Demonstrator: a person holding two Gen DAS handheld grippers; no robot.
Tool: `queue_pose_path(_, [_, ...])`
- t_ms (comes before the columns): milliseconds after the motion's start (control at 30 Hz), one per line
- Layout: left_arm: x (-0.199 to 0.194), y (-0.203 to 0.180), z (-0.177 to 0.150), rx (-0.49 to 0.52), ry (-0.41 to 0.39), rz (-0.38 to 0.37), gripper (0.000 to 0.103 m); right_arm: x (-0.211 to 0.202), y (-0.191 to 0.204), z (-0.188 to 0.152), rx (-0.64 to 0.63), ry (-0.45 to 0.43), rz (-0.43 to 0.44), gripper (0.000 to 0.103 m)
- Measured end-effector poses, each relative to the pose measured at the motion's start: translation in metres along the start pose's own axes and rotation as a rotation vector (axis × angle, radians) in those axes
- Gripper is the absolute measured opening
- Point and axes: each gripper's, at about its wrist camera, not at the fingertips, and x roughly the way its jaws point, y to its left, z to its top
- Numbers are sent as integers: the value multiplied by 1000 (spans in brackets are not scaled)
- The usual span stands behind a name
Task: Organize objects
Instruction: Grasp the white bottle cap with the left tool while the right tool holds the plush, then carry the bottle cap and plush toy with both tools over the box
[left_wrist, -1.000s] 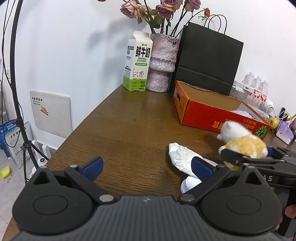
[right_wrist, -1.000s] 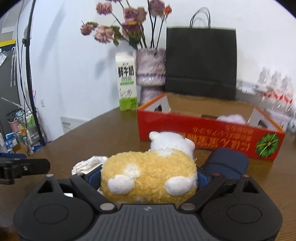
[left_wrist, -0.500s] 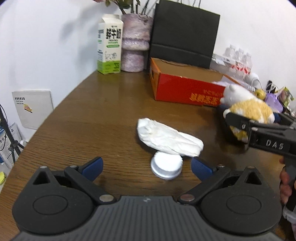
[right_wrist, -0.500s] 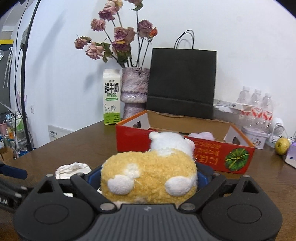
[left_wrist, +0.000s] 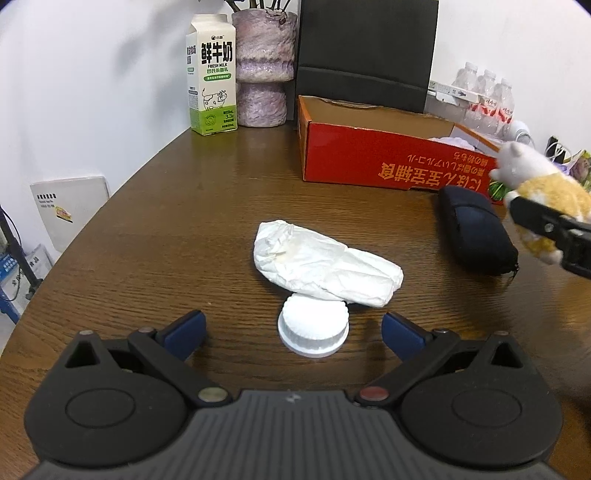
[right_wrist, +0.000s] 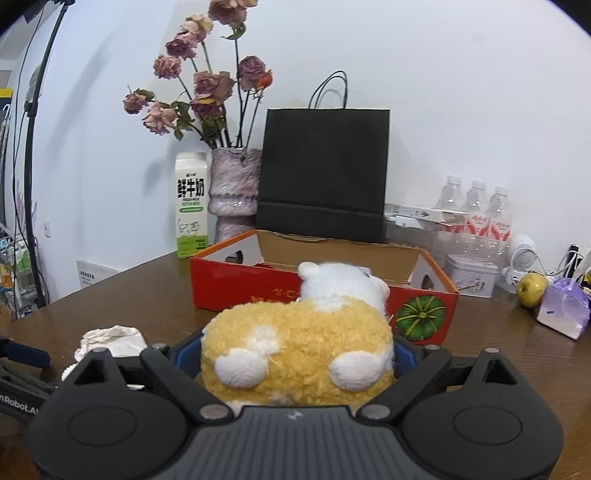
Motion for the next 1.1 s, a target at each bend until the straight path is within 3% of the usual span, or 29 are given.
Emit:
queue_pose_path(167, [4,-10,1,17,5,38,103,-5,-8,0,9,-11,-6,95])
queue_pose_path(333, [2,-15,2,16,-9,38,91,-8,-9,1,10,-22,1,95])
queue_pose_path(433, [-2,-18,2,11,-29,25,67,-11,-7,1,4,-31,5,95])
queue_pose_path(500, [-5,-18,1,3,-40,13,42,-13,-6,1,1,-37,7,95])
queue_pose_path(1100, [-41,-20,4,-42,-159,0,41,-18,-6,1,4,-58,4,95])
